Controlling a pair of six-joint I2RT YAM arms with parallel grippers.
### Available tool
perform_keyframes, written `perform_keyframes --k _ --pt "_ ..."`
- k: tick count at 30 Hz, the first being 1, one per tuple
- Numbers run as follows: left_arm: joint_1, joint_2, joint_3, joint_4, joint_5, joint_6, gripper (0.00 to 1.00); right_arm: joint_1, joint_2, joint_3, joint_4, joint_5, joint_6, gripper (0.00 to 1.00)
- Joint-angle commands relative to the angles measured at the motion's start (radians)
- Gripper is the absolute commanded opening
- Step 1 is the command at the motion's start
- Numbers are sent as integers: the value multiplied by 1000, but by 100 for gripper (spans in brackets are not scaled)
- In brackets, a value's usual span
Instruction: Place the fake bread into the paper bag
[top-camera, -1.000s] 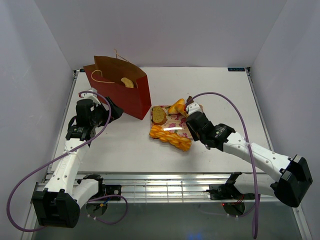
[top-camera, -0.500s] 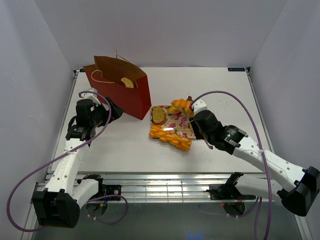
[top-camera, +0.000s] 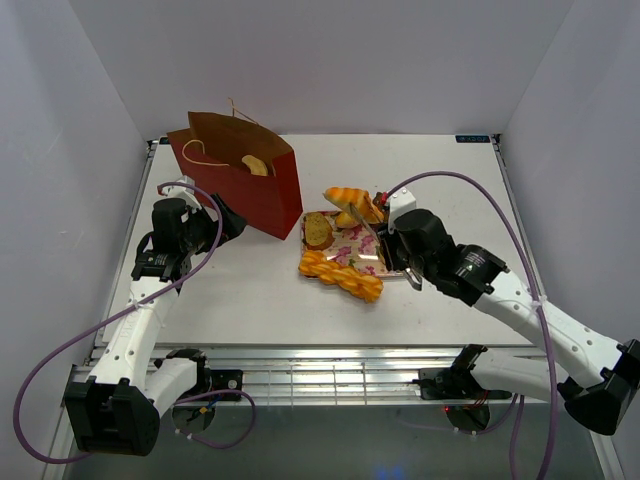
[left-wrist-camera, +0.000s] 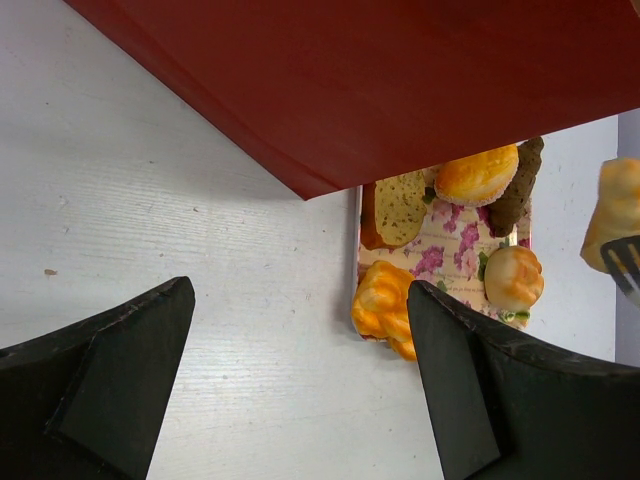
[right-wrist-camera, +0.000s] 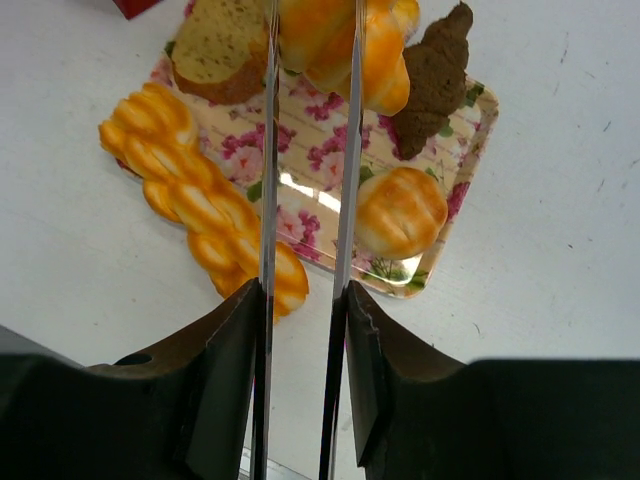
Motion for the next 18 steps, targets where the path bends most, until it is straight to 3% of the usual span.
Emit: perform_keyframes --k 1,18 --pt "-3 -16 -4 19 5 1 98 5 -4 96 82 -62 -2 17" --pt "-4 -13 -4 19 8 -2 98 5 231 457 249 -277 -2 23"
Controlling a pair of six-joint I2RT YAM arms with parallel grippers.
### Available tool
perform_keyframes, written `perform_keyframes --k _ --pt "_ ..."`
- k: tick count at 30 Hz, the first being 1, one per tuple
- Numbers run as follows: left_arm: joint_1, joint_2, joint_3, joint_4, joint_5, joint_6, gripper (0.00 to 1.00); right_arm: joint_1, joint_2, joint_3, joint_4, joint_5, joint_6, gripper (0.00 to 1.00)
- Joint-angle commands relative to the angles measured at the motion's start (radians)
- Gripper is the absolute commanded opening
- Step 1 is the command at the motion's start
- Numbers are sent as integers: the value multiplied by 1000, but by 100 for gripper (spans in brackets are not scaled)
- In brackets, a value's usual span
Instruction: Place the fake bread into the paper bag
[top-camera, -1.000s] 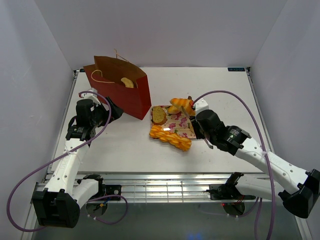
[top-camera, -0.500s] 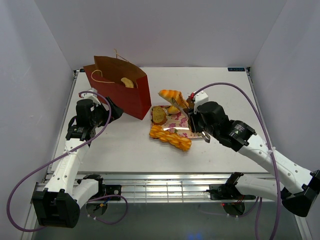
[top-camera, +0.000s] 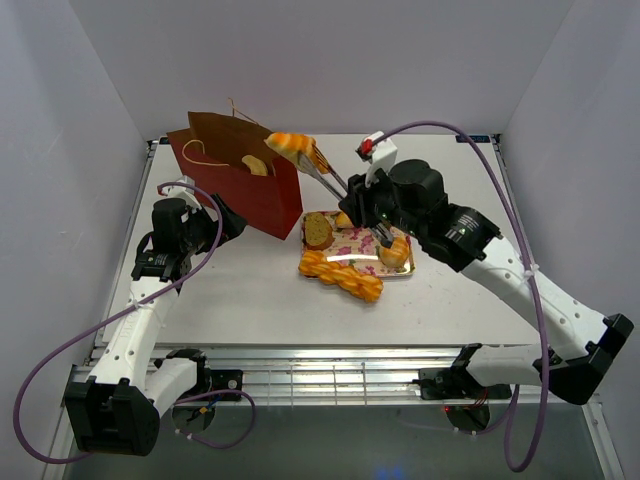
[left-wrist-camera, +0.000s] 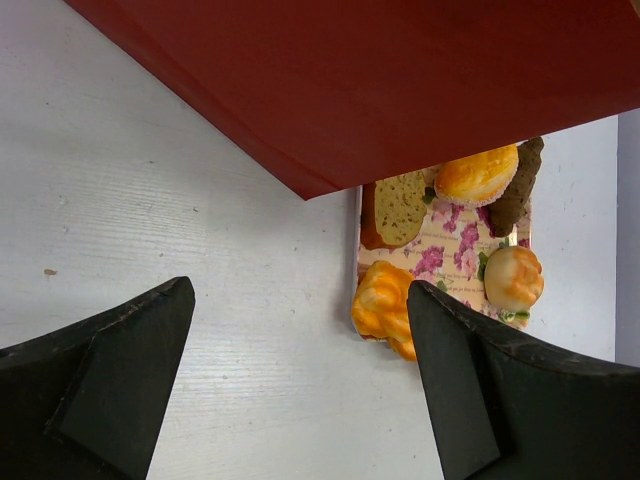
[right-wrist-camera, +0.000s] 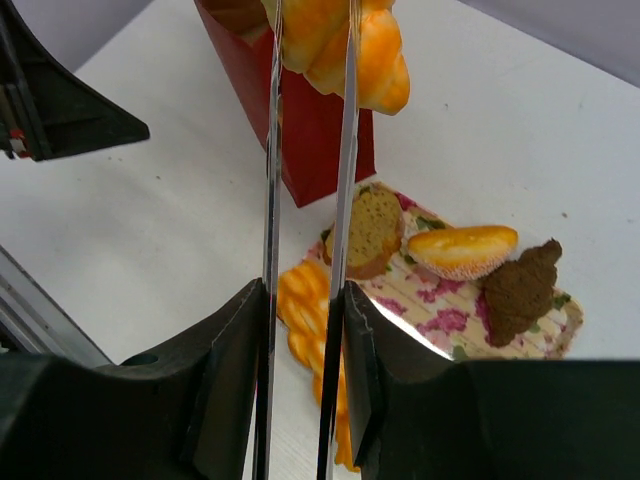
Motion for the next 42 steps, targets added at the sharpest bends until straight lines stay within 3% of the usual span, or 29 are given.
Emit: perform_keyframes --k 1,11,18,30,42 --pt "-4 -13 -6 17 9 0 98 4 53 123 134 -69 7 23" --pt "-4 -11 -4 16 2 0 98 5 308 370 181 -156 35 25" --pt "-4 -11 -6 17 8 -2 98 4 405 444 192 -161 38 25" --pt "-4 -10 -6 17 6 -2 98 5 486 459 226 -201 42 26" --pt "-4 -13 -4 17 9 -2 98 4 483 409 231 -135 28 29"
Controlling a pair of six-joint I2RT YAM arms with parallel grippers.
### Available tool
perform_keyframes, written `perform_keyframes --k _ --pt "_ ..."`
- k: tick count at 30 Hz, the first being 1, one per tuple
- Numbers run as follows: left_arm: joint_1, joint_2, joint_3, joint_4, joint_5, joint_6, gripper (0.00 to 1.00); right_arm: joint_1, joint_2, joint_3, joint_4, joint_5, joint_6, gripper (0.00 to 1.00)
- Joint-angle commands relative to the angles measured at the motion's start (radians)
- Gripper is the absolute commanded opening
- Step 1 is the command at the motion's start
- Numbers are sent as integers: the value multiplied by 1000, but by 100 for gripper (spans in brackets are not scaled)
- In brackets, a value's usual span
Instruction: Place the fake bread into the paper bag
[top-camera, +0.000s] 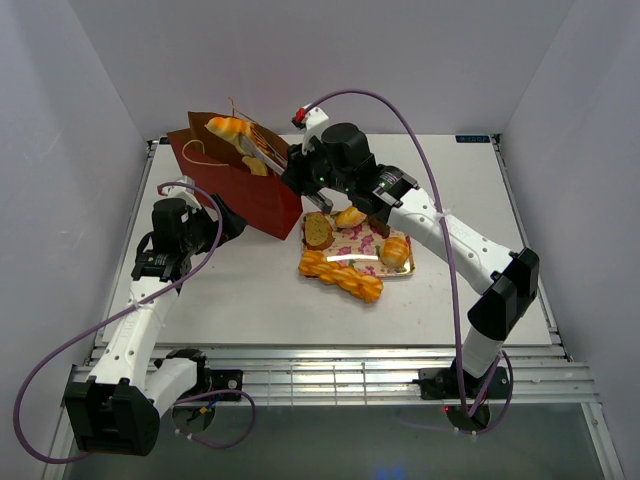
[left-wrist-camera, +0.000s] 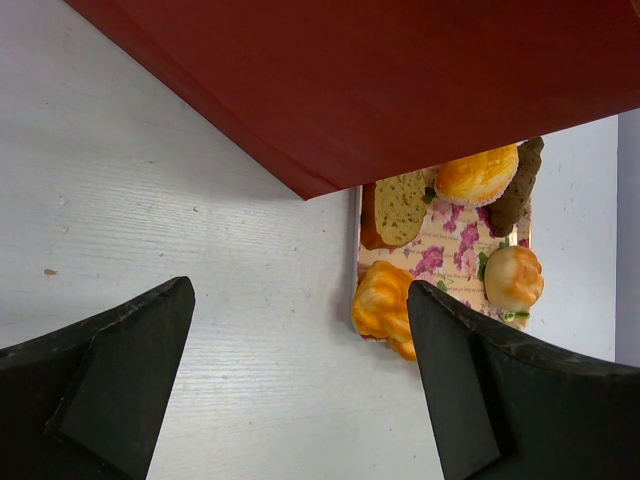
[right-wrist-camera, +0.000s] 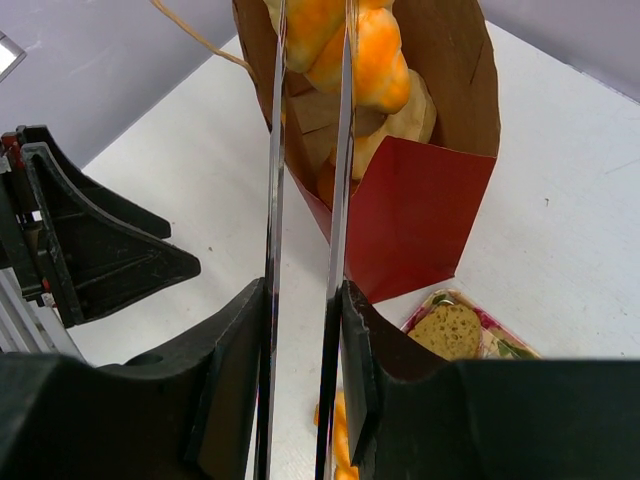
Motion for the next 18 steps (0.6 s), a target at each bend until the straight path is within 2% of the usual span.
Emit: perform_keyframes --k 1,4,13,18 --pt "-3 -14 -4 19 9 -2 98 3 -25 10 84 37 -1 31" --pt "-3 -13 -4 17 9 -2 98 3 -28 -3 84 51 -1 42" --pt "-3 -13 -6 19 11 -3 98 3 -22 -8 84 63 -2 51" --pt "-4 -16 -6 19 11 -3 98 3 -22 -5 84 60 -1 53"
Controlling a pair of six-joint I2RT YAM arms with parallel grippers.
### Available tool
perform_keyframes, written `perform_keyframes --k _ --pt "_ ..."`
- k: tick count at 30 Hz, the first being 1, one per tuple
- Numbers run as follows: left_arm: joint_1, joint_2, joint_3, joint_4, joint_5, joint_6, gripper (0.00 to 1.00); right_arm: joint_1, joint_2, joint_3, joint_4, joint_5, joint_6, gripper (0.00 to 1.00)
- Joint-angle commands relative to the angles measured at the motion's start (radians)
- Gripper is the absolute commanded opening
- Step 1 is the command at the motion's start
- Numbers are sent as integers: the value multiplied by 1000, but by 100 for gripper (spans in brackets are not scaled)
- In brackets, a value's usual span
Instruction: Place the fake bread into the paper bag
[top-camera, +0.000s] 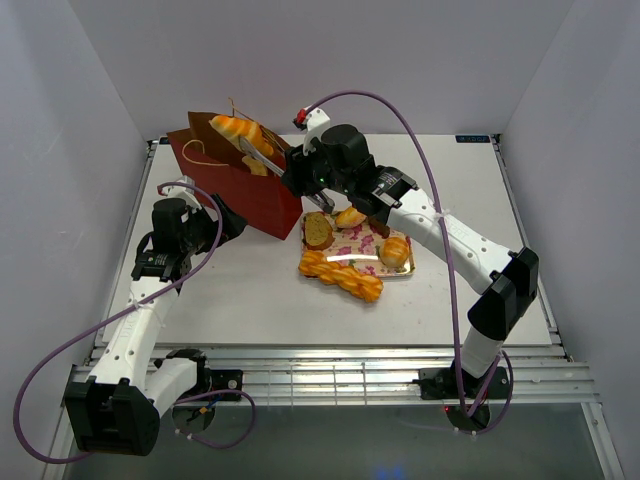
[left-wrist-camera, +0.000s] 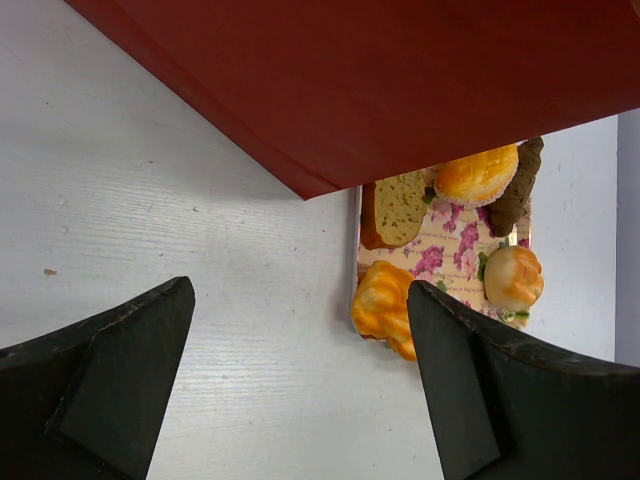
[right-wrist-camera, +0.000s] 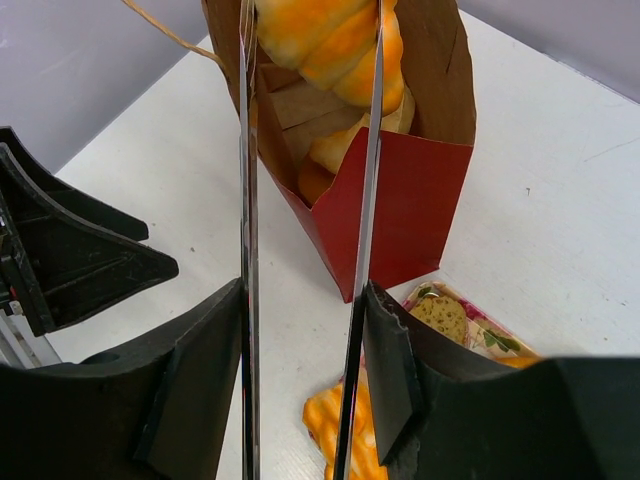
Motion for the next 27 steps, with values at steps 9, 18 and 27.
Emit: perform_keyframes --k 9,18,27 --pt "-4 -16 -6 17 10 -3 98 3 -25 7 82 20 1 57" --pt "-4 -17 -7 19 10 -3 98 3 -32 4 81 27 -1 58" --pt "-3 -13 -7 19 8 -3 98 3 -42 8 74 33 -7 66"
